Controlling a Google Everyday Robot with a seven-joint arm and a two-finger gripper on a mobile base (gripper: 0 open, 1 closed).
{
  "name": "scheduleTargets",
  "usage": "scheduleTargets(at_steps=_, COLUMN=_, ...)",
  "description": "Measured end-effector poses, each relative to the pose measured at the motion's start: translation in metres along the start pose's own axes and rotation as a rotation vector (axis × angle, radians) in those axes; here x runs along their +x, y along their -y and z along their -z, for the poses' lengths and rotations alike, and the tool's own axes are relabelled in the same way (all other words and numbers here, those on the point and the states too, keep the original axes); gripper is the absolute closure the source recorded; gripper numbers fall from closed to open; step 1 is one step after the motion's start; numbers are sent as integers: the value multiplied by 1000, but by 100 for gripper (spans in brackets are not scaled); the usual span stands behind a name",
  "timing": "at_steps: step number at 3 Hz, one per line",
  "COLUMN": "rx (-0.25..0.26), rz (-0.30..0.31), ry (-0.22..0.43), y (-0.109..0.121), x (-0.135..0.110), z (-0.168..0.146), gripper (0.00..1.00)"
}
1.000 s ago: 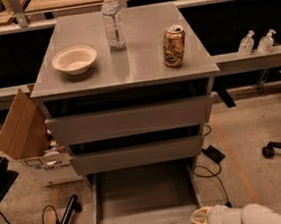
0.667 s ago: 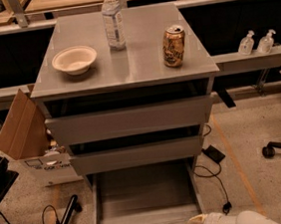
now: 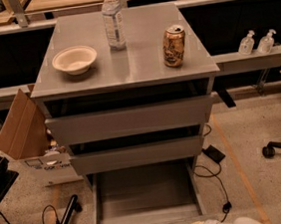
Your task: Close bottom drawer
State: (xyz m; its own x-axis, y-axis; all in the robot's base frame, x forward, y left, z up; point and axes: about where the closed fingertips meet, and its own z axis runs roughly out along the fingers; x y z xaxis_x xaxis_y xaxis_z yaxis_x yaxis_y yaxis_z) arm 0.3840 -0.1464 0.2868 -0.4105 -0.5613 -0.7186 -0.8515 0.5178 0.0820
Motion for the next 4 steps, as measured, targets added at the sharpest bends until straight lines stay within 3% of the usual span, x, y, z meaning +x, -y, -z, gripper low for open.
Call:
scheduleTargets(at_steps=2, rx=-101, rz=-70, ry=60, y=-34, x=82, z=-85, gripper=100)
scheduleTargets(at_steps=3, rx=-155, rz=-64, ry=109, y=-34, x=114, z=-122, gripper=100)
scheduleTargets(at_steps=4, rx=-146, rz=-26, ry=117, y=-1, x=118, z=-136, gripper=100)
